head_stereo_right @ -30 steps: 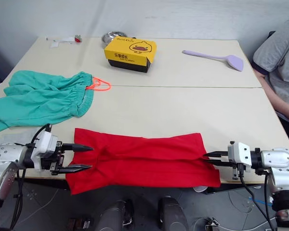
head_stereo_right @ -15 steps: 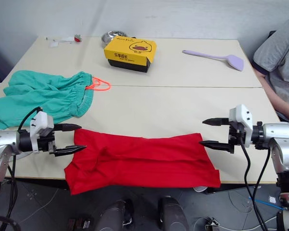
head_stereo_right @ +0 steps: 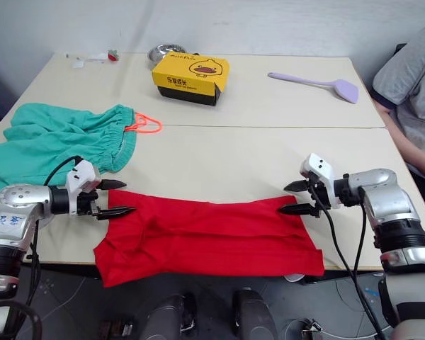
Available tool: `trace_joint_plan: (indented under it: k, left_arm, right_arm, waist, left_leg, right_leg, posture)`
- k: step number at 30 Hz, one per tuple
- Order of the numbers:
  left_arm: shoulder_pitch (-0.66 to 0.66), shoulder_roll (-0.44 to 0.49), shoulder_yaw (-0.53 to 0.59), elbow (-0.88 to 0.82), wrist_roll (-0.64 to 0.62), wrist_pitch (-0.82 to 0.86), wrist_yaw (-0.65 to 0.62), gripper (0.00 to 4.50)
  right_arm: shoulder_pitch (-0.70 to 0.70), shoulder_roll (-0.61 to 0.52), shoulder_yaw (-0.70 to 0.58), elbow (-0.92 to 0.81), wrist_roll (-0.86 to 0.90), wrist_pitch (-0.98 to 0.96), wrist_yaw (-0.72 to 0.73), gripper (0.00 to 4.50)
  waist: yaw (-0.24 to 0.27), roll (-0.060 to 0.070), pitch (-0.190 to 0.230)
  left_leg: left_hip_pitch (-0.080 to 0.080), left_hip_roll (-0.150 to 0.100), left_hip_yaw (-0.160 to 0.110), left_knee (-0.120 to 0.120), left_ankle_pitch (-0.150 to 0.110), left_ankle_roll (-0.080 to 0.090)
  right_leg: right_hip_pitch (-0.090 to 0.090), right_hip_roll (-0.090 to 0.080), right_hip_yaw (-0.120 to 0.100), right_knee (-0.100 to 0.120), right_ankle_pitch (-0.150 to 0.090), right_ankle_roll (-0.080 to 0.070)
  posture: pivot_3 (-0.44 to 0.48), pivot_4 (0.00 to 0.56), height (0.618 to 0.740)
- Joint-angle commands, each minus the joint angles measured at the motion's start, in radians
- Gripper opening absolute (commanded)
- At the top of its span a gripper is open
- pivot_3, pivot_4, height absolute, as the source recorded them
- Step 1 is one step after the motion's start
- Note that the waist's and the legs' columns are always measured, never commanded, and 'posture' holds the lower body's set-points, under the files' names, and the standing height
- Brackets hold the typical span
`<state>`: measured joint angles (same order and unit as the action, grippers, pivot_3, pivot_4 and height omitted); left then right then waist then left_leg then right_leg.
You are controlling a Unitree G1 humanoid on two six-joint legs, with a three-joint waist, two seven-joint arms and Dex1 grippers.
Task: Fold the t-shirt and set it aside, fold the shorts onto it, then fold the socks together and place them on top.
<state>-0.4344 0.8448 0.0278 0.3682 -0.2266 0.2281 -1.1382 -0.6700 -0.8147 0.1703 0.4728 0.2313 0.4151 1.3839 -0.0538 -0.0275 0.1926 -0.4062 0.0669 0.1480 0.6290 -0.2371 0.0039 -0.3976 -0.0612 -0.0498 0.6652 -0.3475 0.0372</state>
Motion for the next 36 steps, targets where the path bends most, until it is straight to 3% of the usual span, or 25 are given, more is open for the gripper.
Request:
trace_joint_plan:
  k: [1, 13, 23, 28, 31, 36]
  left_arm:
    - [-0.025, 0.007, 0.004, 0.003, 0.006, -0.002, -0.010, 3.95]
    - [-0.068, -0.049, 0.016, 0.046, 0.009, 0.004, 0.054, 0.04]
    - [-0.165, -0.141, 0.054, 0.112, 0.035, -0.041, 0.266, 0.04]
    - [-0.130, -0.154, 0.063, 0.098, 0.025, -0.061, 0.274, 0.04]
    - [-0.096, -0.144, 0.101, 0.072, 0.011, -0.058, 0.301, 0.78]
    - [-0.031, -0.149, 0.209, -0.012, -0.098, -0.209, 0.214, 2.38]
  right_arm:
    - [-0.019, 0.012, 0.005, -0.005, -0.010, 0.011, 0.021, 4.09]
    - [-0.027, 0.013, -0.026, 0.029, -0.044, -0.068, -0.009, 0.01]
    - [-0.141, 0.060, -0.062, 0.245, -0.117, -0.304, -0.180, 0.01]
    - [-0.143, 0.088, -0.104, 0.276, -0.087, -0.350, -0.209, 0.01]
    - [-0.103, 0.074, -0.141, 0.233, -0.069, -0.386, -0.207, 0.69]
    - [0.016, 0.075, -0.258, 0.072, 0.047, -0.425, -0.182, 2.41]
  waist:
    - [0.000, 0.000, 0.000]
    - [0.000, 0.000, 0.000]
    - [-0.004, 0.000, 0.000]
    - [-0.004, 0.000, 0.000]
    - [-0.002, 0.000, 0.000]
    - [0.001, -0.001, 0.000]
  left_leg:
    - [0.000, 0.000, 0.000, 0.000, 0.000, 0.000]
    - [0.000, 0.000, 0.000, 0.001, 0.000, 0.000]
    - [0.001, -0.001, 0.000, 0.002, 0.005, -0.004]
    - [0.001, 0.000, 0.001, 0.000, 0.007, -0.007]
    - [0.001, 0.000, 0.001, 0.001, 0.007, -0.007]
    - [0.001, 0.000, 0.000, 0.000, 0.007, -0.007]
  right_leg:
    - [0.000, 0.000, 0.000, 0.000, 0.000, 0.000]
    - [0.000, 0.000, 0.000, 0.002, 0.000, 0.000]
    - [0.000, 0.000, 0.000, 0.005, 0.001, 0.002]
    - [-0.001, 0.001, 0.000, 0.005, 0.001, 0.002]
    - [-0.001, 0.001, 0.001, 0.005, 0.001, 0.002]
    - [0.000, 0.001, 0.000, 0.005, 0.001, 0.002]
  posture:
    - [0.000, 0.150, 0.740]
    - [0.000, 0.150, 0.740]
    - [0.000, 0.150, 0.740]
    - [0.000, 0.150, 0.740]
    - [0.000, 0.150, 0.740]
    - [0.000, 0.150, 0.740]
